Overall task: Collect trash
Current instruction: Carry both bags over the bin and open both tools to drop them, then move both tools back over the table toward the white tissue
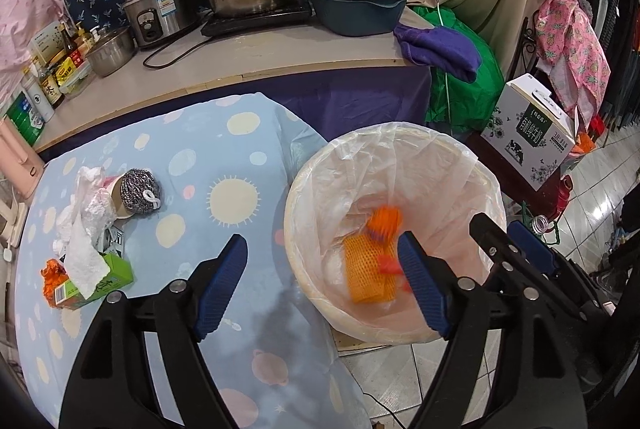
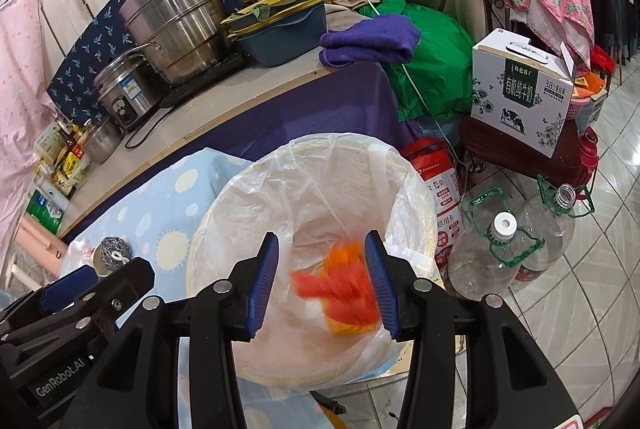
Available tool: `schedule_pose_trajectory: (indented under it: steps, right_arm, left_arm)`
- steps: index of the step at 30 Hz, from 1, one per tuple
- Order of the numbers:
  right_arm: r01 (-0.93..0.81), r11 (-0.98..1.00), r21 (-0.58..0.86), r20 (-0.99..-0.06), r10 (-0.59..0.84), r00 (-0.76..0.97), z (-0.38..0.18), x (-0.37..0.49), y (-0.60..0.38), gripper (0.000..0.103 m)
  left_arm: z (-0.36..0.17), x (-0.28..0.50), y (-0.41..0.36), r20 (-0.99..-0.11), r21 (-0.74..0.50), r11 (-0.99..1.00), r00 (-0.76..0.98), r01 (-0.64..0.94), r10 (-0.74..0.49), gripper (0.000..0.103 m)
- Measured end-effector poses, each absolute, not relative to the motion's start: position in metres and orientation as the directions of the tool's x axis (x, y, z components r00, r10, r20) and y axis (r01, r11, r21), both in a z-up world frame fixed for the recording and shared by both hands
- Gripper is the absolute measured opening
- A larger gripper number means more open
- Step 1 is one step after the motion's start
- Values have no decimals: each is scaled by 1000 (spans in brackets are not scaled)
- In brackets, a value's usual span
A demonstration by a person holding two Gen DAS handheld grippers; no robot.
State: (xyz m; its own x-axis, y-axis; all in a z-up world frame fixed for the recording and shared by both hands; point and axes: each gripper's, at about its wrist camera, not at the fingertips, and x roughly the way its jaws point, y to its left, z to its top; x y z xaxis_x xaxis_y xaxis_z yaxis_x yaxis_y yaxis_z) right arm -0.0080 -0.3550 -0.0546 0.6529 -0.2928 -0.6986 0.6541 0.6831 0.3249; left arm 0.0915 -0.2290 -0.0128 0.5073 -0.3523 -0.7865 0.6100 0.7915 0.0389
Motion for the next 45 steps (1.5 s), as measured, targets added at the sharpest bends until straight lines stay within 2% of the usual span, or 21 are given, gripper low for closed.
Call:
schedule_pose_trajectory:
  steps: [24, 43, 45]
  right_arm:
    - [604, 741, 292, -680, -284, 676, -33, 9, -321, 44]
    - [454, 861, 229, -697, -180, 694, -28, 66, -226, 44]
    - [431, 876, 219, -700, -167, 694, -28, 73, -213, 44]
  left_arm:
    - [-1, 103, -187, -774, -4, 833, 526, 553, -353, 74]
    - [-9, 135, -75, -789, -88, 916, 534, 391, -303, 74]
    - [-10, 139, -58, -791, -98, 923, 534, 372, -299, 77]
